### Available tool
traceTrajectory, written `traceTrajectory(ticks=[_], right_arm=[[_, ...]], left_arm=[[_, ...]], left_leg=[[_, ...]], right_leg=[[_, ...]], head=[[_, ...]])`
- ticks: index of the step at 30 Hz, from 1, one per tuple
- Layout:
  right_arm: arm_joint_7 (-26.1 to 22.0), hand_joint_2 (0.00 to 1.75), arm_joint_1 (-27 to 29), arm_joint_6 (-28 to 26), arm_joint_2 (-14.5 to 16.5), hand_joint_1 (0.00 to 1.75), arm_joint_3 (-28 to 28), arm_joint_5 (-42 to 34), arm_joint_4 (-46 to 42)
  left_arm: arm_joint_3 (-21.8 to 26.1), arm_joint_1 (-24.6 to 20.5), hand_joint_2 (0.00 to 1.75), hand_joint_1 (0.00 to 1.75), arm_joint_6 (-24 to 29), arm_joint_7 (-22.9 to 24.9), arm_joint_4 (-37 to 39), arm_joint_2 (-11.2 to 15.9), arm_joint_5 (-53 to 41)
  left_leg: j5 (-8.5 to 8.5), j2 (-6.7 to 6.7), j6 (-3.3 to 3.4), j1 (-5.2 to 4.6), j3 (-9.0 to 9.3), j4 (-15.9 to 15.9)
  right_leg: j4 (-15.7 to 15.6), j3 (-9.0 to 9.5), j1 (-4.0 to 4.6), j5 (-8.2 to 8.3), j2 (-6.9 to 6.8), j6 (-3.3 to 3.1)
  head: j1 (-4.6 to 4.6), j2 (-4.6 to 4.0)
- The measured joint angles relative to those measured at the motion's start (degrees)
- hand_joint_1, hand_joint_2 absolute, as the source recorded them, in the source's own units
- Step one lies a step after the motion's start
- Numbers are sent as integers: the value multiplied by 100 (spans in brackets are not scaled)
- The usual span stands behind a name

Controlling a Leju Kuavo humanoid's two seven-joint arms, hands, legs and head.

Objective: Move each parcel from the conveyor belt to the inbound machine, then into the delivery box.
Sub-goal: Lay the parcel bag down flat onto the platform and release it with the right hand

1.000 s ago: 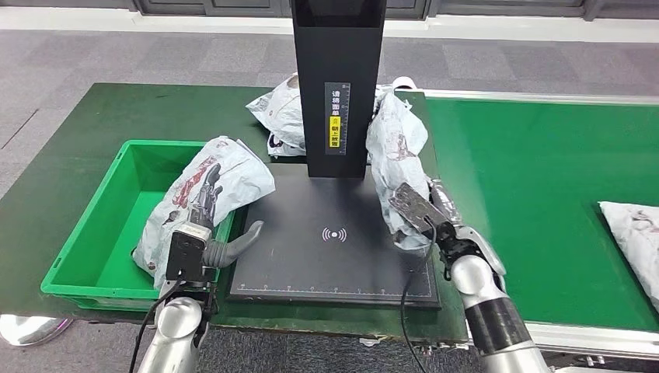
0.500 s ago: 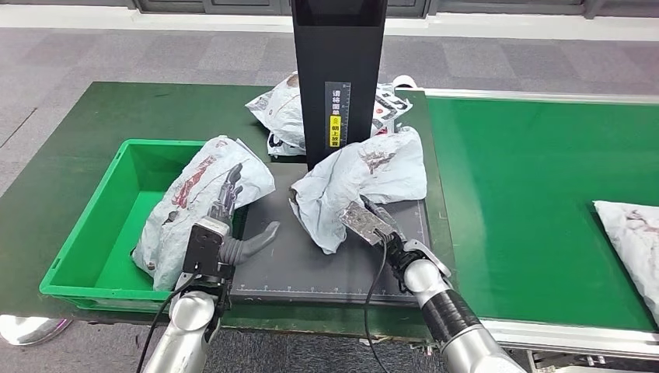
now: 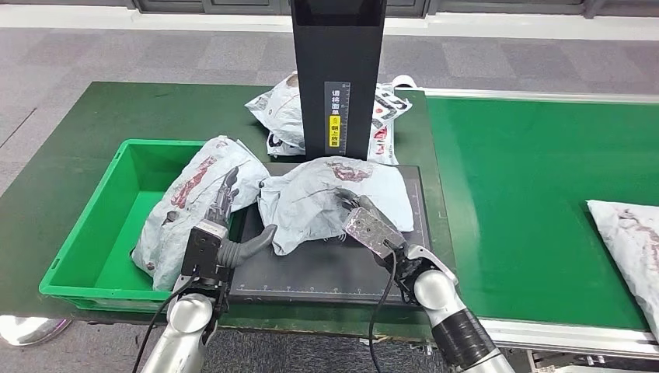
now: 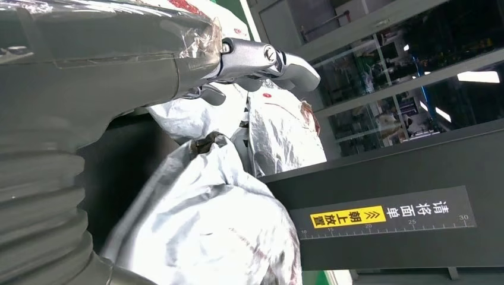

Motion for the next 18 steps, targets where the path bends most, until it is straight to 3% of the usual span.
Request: traceTrajectory(ticks=[4,8,16,18], right_arm=[[-422,0,148,-8,-137,0,7,-428,-644],[-529,0,363,-148,-332,0,-29,-857,-1779],[-466,0,883,-590,-401,0,-288,-424,-3331],[-495,87,967,-668,-401,0,-372,-343,-3497]], left_arm=[[5,32,175,0,76,-40,-9,5,-4],[70,87,175,0,117,-58,-60,4,-61],[219,-22,175,0,174,-48,30,-50,-236],[248,-21,175,0,204,-34,30,-60,-312]], left_leg=[[0,-1,0,-1,-1,1],[0,0,0,-2,0,2],[-3,3,-2,-1,-2,0],[-2,3,-2,-1,-1,0]], right_leg=[[0,0,-2,1,-2,1],[0,-3,-2,0,-2,0],[0,-6,-1,-1,0,0],[0,-5,-1,0,1,0]], head=[[0,0],[1,0],[0,0],[0,0]])
